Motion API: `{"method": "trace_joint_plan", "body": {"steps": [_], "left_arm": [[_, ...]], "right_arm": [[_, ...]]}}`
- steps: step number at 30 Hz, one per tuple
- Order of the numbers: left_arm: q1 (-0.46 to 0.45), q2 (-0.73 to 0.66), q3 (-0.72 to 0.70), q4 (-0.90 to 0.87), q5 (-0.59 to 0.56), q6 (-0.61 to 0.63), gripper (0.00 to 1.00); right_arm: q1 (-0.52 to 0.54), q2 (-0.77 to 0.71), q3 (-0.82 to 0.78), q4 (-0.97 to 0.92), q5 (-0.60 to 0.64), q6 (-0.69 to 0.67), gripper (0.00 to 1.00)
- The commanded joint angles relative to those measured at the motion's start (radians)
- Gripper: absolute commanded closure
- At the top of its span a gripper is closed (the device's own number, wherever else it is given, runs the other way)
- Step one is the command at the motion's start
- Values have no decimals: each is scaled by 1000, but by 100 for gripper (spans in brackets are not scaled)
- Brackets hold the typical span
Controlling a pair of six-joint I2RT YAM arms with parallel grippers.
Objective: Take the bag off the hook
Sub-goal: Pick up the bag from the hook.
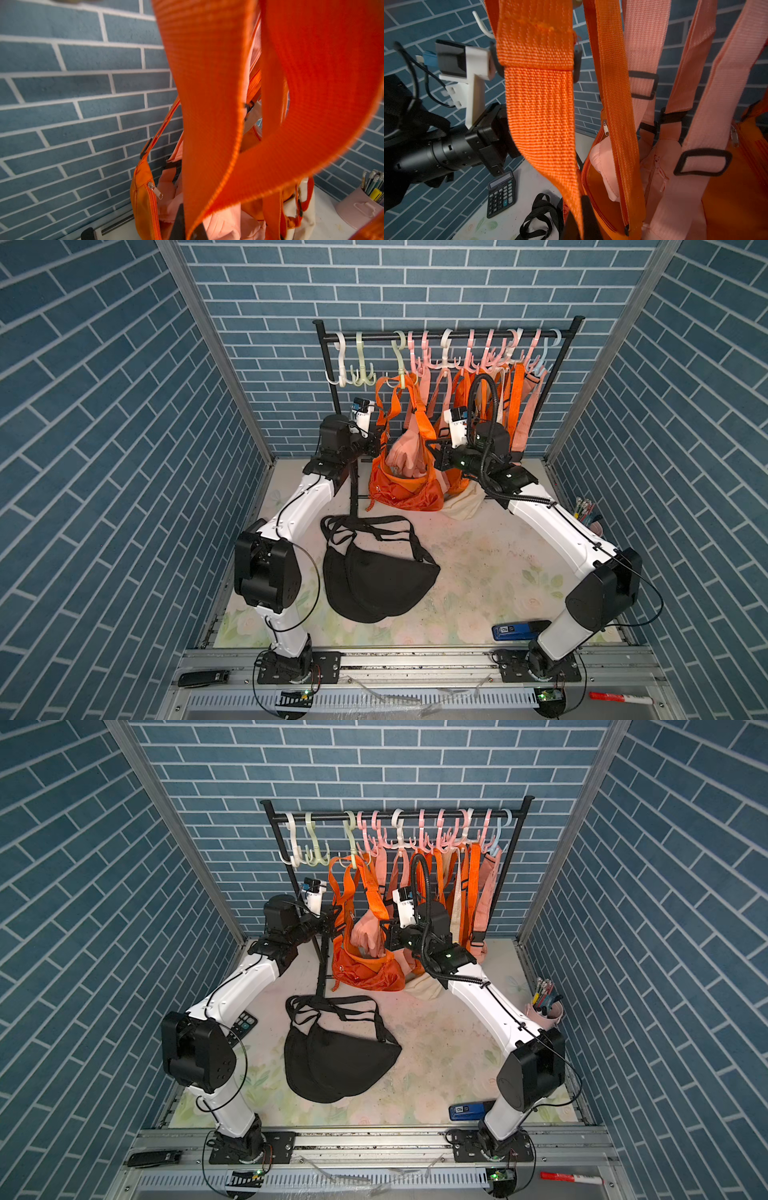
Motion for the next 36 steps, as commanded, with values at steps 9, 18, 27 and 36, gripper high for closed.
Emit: {"method": "trace_joint_plan", "body": {"steps": [9,18,27,36], "left_arm": [[4,-59,176,-129,-66,-23,100],[3,-90,301,-268,-244,43,100],[3,-101,414,-365,-391,75,100],[3,-271,266,-335,-441,67,100]], "right_arm": [[-15,131,257,-70,-38,24,100],[-23,186,430,-139,-35,21,100],[-32,319,721,-285,-34,28,100],[-30,172,570,-247,-47,51,100]]}}
